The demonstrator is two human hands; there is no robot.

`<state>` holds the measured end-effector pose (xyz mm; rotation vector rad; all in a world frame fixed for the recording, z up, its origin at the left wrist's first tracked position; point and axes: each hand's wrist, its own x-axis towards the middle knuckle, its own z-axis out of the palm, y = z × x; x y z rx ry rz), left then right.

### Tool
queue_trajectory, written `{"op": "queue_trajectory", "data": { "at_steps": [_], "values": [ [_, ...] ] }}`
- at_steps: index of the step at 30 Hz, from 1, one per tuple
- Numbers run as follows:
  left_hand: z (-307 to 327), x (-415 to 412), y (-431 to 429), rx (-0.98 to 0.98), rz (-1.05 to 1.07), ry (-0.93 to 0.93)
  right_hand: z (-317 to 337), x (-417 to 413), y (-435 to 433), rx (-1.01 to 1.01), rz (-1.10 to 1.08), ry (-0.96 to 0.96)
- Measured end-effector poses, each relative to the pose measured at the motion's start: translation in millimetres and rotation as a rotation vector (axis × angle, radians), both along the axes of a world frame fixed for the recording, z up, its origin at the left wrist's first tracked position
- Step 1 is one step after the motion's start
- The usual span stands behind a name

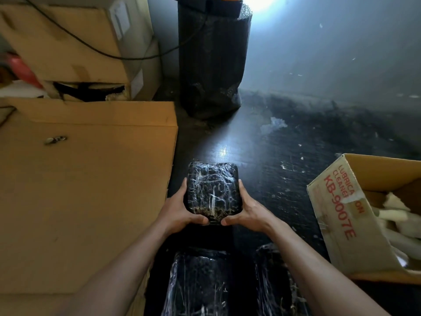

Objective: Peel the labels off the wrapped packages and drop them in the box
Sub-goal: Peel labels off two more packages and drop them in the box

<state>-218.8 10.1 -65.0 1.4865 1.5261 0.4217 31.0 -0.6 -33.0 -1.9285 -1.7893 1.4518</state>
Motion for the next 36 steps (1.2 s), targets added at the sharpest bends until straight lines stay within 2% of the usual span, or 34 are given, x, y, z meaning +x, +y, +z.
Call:
{"op": "queue_trajectory", "data": {
  "at_steps": [11,17,23,36],
  "values": [
    [47,-21,-62,0.207,-0.012,-0.058,53,-13,-72,0.22,0.05,0.115],
    [44,-31,-121,0.182,0.005,-0.103,62,-19,-130,0.212,0.118,0.125],
    [42,-43,-183,0.125,-0.019,-0.138,44,-31,-186,0.175,0.13,0.085],
    [16,-45,-252,0.045,-0.026,-0.046,8,-45,-256,0.093,0.062,0.061]
  ]
}}
